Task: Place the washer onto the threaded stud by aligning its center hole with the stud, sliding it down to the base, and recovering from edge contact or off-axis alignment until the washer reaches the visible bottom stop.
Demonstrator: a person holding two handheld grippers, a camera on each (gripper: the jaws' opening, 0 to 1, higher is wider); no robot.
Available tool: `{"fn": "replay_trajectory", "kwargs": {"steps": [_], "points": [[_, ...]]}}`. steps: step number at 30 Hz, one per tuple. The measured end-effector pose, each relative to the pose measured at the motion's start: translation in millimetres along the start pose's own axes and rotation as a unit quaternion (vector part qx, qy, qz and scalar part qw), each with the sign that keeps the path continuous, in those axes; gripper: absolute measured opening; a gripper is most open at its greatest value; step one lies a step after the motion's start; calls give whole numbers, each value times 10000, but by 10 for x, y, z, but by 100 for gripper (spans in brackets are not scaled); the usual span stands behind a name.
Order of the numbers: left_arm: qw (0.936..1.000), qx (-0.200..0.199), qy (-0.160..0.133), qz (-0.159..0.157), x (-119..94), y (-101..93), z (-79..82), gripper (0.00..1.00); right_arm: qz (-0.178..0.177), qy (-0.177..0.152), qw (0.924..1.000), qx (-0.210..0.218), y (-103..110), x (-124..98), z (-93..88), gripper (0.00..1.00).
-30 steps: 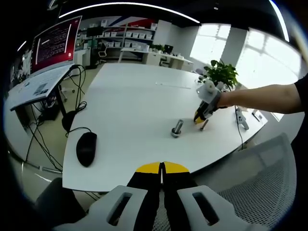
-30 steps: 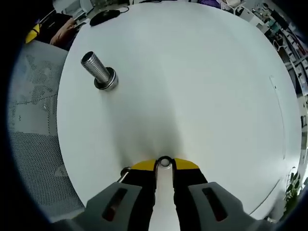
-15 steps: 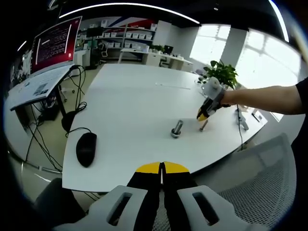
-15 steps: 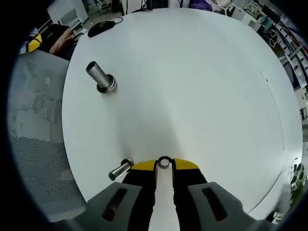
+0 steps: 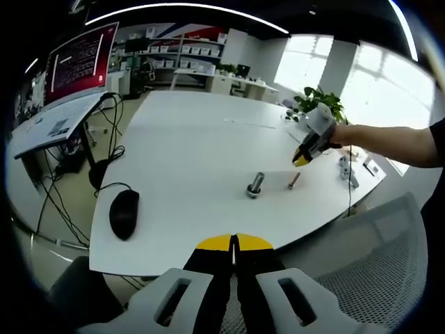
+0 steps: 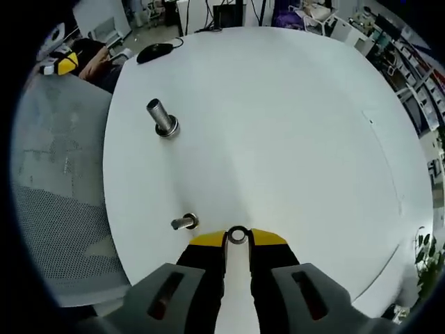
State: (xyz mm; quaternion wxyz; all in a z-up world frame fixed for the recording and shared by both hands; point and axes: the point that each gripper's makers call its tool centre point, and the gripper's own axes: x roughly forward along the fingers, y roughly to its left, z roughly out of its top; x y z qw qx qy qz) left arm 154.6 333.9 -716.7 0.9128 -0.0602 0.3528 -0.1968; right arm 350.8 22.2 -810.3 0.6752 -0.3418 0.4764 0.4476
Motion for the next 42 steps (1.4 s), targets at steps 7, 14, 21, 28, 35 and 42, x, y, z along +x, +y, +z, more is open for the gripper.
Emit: {"fn": "replay_trajectory", "kwargs": {"steps": [7, 14, 21, 28, 35, 42], "points": [[10000, -1, 18, 3, -4, -3, -12, 0, -78, -190, 9998, -26, 61, -201, 46, 14], [10000, -2, -34, -8, -11, -7, -1, 0, -122, -469, 9988, 8, 133, -438, 130, 14], [10000, 9, -78, -52, -15, -19, 11, 0, -164, -572, 9982, -28, 209, -583, 138, 14], [9998, 44, -140, -131, -21, -39, 28, 0, -160, -533, 9984, -93, 299, -590, 75, 14], [9997, 77, -162, -187, -19, -60, 39, 0, -102, -398, 9987, -310, 417, -470, 17, 14], [9996, 81, -193, -208, -21, -75, 49, 0, 12, -273, 9986, -444, 539, -349, 16, 14]]}}
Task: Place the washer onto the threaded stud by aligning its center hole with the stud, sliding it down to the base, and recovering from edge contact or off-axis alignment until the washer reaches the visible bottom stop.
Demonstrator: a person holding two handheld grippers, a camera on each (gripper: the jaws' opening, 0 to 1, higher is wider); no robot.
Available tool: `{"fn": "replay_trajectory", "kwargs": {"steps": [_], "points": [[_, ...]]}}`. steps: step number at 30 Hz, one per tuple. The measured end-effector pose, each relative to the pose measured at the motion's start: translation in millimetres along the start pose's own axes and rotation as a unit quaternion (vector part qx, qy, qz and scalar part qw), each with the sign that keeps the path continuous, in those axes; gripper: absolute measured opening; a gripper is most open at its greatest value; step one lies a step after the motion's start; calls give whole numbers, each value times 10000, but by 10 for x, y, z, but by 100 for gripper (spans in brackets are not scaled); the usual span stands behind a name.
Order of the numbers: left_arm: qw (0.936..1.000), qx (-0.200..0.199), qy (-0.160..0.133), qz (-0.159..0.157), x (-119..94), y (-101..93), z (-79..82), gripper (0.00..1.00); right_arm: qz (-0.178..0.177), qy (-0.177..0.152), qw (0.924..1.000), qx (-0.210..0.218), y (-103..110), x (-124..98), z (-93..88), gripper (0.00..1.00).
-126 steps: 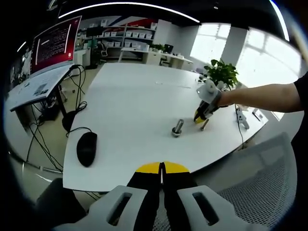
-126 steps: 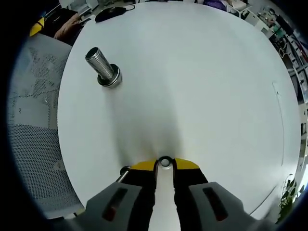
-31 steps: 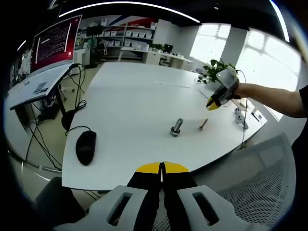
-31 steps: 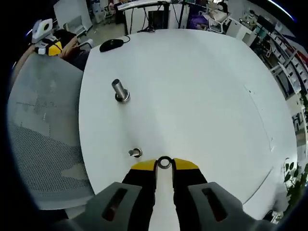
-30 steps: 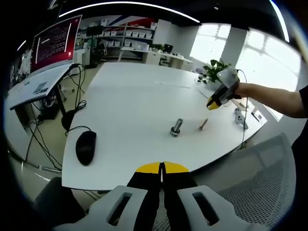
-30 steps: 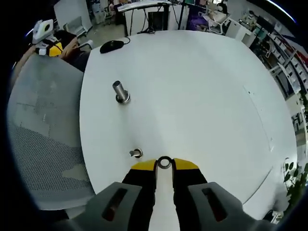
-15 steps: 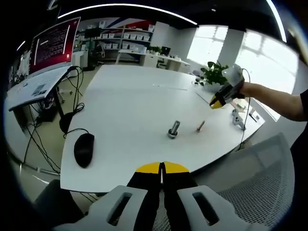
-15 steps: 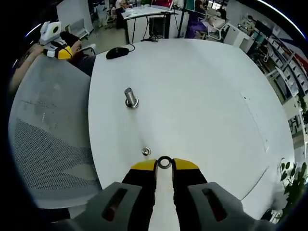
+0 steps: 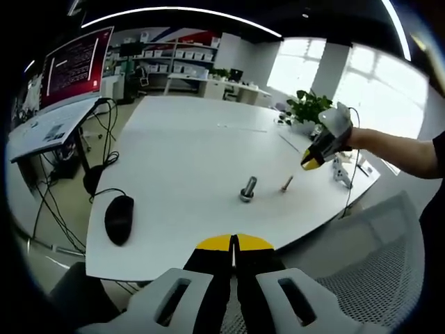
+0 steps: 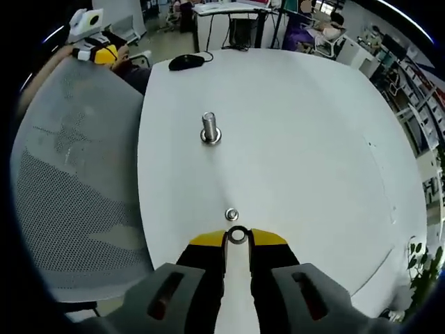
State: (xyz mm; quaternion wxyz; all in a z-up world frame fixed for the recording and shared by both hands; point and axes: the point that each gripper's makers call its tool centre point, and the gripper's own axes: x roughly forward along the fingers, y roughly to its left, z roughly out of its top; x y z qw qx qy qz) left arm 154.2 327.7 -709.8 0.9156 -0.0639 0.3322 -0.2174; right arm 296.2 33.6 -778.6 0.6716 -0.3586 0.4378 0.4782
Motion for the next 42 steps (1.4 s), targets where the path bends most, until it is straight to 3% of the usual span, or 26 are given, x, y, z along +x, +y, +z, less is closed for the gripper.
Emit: {"fn": "replay_trajectory", "kwargs": {"steps": [17, 42], "points": [[9999, -22, -99, 10, -4, 11, 31, 0, 78, 343, 9984, -435, 76, 171, 77, 14], [9999, -47, -44, 129, -6, 41, 7, 0, 152, 542, 9971, -521, 89, 413, 63, 14]]}}
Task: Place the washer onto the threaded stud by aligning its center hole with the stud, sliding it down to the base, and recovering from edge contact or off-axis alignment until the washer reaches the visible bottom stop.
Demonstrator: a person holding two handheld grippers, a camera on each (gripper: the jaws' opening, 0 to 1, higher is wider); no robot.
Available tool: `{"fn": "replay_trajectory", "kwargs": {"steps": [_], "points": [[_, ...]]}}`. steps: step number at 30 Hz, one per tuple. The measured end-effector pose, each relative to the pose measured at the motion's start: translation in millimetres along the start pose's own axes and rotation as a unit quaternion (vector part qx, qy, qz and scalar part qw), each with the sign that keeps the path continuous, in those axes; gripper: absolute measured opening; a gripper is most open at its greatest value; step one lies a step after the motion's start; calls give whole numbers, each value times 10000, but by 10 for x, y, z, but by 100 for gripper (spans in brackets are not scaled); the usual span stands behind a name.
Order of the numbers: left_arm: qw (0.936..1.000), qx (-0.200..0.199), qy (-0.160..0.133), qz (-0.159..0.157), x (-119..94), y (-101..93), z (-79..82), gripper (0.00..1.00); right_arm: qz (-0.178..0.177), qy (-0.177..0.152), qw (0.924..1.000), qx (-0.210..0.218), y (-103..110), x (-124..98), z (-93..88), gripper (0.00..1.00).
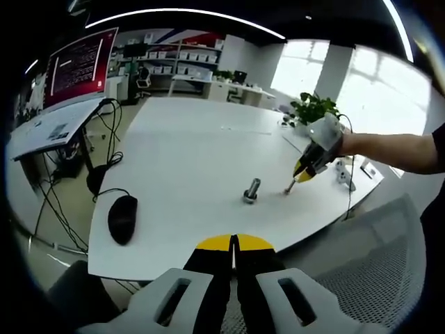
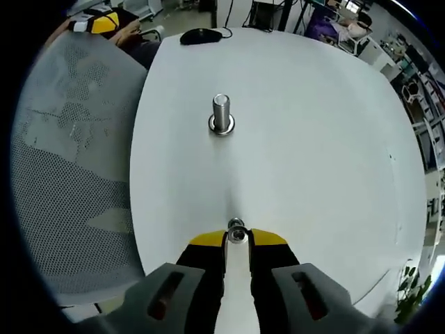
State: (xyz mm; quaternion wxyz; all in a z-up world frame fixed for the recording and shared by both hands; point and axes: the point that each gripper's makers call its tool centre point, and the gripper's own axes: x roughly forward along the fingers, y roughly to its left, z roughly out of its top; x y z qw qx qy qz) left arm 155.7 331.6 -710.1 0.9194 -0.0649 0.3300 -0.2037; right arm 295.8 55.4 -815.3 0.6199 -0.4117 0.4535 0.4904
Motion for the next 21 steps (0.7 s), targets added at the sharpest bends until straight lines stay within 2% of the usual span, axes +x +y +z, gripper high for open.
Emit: {"fn": "replay_trajectory", "kwargs": {"steps": [21], "points": [[10000, -23, -36, -28, 2, 2, 19, 0, 109, 234, 9997, 1, 18, 259, -69, 14]]}}
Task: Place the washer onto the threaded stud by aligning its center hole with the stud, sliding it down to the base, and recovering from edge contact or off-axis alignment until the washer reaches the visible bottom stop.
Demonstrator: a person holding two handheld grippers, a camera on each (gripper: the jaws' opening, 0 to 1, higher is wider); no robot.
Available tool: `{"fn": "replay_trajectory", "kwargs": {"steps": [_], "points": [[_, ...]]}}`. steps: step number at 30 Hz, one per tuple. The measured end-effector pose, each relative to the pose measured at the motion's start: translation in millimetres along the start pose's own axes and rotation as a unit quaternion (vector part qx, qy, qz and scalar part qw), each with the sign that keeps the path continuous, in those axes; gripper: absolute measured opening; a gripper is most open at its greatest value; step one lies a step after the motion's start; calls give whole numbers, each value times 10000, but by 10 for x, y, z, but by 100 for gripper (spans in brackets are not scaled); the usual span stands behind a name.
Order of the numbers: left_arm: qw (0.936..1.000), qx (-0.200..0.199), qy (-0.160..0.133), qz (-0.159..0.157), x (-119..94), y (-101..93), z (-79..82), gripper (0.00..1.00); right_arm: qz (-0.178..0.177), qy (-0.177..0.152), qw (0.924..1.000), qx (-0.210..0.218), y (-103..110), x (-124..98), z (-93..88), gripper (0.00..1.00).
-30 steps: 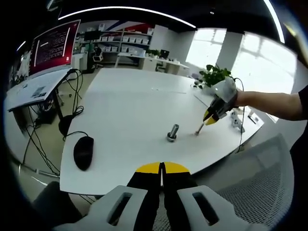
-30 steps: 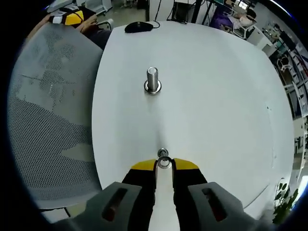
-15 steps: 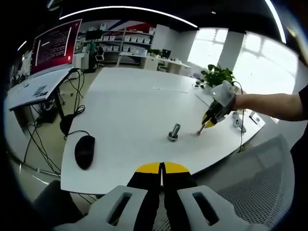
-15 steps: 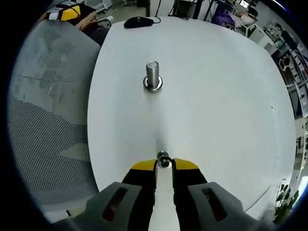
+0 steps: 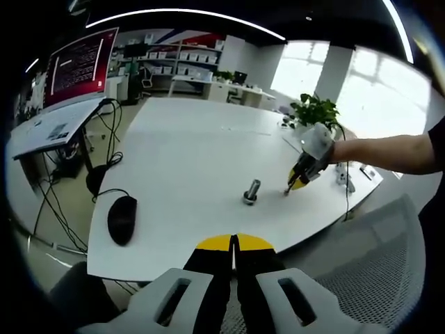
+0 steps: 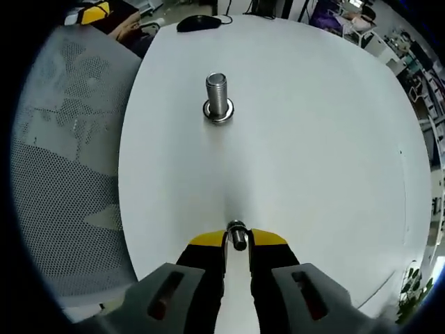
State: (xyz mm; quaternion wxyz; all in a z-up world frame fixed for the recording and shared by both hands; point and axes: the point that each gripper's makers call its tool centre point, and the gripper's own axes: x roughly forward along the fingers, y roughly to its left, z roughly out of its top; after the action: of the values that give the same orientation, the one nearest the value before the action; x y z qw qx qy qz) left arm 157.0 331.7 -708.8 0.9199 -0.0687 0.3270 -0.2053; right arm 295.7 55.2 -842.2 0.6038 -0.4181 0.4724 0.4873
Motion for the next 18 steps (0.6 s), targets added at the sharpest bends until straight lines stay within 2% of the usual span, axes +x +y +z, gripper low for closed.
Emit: {"fn": "replay_trajectory", "kwargs": {"steps": [5, 12, 15, 18], "points": [[10000, 5, -29, -7, 1, -2, 9, 0, 27, 116, 9999, -30, -7, 117, -31, 14], [10000, 13, -41, -23, 0, -4, 15, 0, 57, 108, 9999, -24, 29, 139, -43, 15], [10000, 10, -38, -13, -3, -4, 13, 0, 124, 45, 9999, 88, 39, 162, -31, 26], [10000, 3, -65, -8, -5, -3, 24, 0, 62, 32, 9999, 129, 36, 134, -41, 27]]}}
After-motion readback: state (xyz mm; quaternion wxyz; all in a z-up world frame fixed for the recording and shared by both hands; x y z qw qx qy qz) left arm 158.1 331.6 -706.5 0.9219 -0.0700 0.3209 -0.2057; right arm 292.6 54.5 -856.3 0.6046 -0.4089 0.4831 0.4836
